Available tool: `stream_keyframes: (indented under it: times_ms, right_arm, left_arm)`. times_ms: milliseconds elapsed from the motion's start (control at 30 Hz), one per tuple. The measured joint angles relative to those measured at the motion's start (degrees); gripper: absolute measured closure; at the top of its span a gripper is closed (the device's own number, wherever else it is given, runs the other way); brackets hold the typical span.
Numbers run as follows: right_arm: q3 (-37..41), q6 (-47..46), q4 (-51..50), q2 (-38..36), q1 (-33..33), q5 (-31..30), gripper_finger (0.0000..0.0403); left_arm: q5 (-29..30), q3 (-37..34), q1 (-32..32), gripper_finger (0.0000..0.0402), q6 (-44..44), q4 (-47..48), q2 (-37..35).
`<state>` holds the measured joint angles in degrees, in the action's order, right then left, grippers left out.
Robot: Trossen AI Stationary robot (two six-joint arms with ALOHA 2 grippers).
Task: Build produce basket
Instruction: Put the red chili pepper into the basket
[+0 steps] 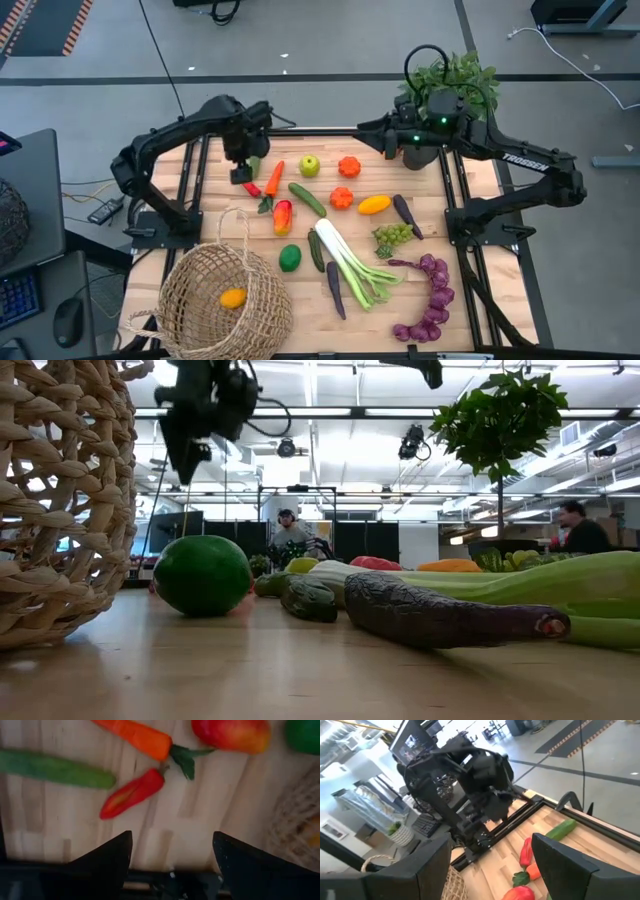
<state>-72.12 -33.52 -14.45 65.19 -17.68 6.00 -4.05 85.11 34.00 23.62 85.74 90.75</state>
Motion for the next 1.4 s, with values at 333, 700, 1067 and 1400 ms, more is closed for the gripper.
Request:
stream_keyframes:
  times_ms: [333, 700, 1067, 1400]
  right_arm:
    - [-0.02, 0.11, -0.45, 2.34, 5.23, -7.52, 0.0123]
    - [-0.02, 0.94, -1.61, 4.63, 5.11, -2.12, 0.0123]
    - [-0.02, 6.26, -2.52, 4.61, 2.88, 12.31, 0.0123]
    - [-0.02, 10.96, -3.29, 4.5, 1.49, 22.92, 0.0123]
  left_arm:
    - [6.9, -7.44, -0.26, 0.012, -22.25, -8.54, -0.78]
    - [5.24, -7.53, -1.76, 0.012, -64.88, -11.32, -0.76]
    - [5.19, -14.42, -6.7, 0.012, -96.36, -20.66, -0.76]
    - [12.59, -24.06, -11.21, 0.012, -115.21, -26.33, -0.69]
